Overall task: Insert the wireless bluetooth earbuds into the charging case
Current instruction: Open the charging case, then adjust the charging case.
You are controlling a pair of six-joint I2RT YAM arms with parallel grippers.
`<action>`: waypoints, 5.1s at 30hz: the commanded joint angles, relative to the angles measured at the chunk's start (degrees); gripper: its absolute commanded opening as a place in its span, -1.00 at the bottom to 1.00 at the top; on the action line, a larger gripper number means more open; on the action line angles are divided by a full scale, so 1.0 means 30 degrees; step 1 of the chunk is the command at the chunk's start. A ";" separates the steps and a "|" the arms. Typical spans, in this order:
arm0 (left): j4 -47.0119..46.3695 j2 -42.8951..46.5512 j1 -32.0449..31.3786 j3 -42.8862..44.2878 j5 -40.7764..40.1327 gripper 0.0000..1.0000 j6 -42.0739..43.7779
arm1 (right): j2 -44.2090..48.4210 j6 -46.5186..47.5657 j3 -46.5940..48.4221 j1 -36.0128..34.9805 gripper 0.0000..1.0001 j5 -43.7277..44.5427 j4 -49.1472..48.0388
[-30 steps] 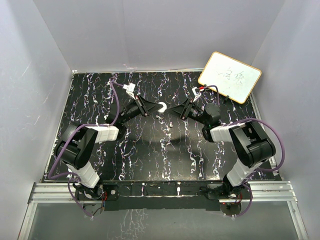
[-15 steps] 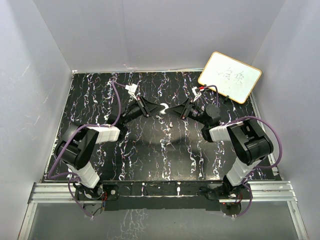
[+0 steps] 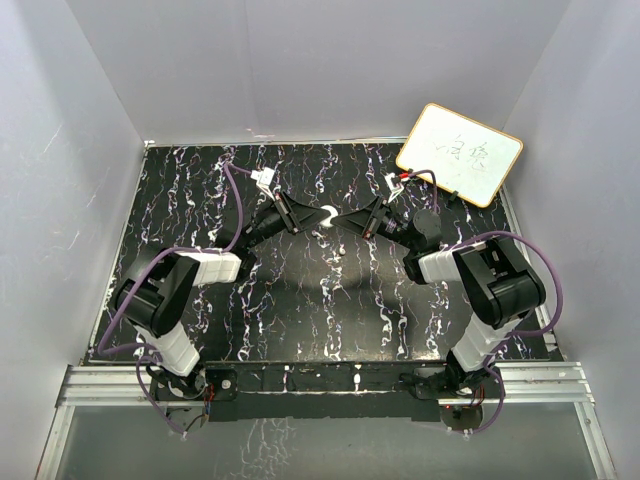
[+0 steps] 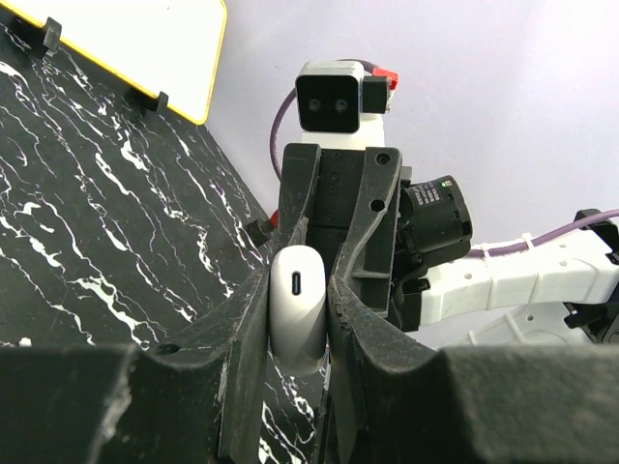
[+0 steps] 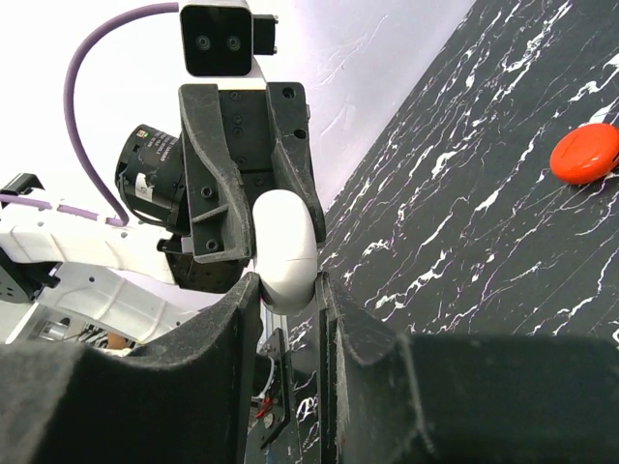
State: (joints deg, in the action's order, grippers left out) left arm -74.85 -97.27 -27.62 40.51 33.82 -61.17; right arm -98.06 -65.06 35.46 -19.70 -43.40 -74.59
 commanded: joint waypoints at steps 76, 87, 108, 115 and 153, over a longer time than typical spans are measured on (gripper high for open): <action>-0.8161 -0.2672 0.0900 -0.0545 -0.0795 -1.00 -0.6181 | 0.0151 0.1908 -0.1009 0.0388 -0.01 0.1729 -0.1236; -0.8284 -0.2898 0.0667 -0.0476 -0.0968 -1.00 -0.6016 | -0.1638 -0.0310 -0.0478 0.0118 -0.01 0.1656 -0.3803; -0.9168 -0.3350 0.0299 -0.0129 -0.1665 -1.00 -0.6572 | -0.2505 -0.0726 0.0157 -0.0534 -0.07 0.2072 -0.4261; -0.9152 -0.3296 0.0227 -0.0028 -0.1694 -1.00 -0.6681 | -0.2703 -0.0726 0.0350 -0.0576 -0.16 0.2161 -0.4189; -0.9156 -0.2975 0.0132 -0.0811 -0.0929 -0.64 -0.6726 | -0.1902 0.0335 0.0337 -0.0185 -0.63 0.1981 -0.2245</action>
State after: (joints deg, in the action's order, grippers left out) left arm -91.33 -108.25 -26.92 38.83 29.69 -81.01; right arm -106.43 -66.11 35.18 -21.08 -37.54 -80.71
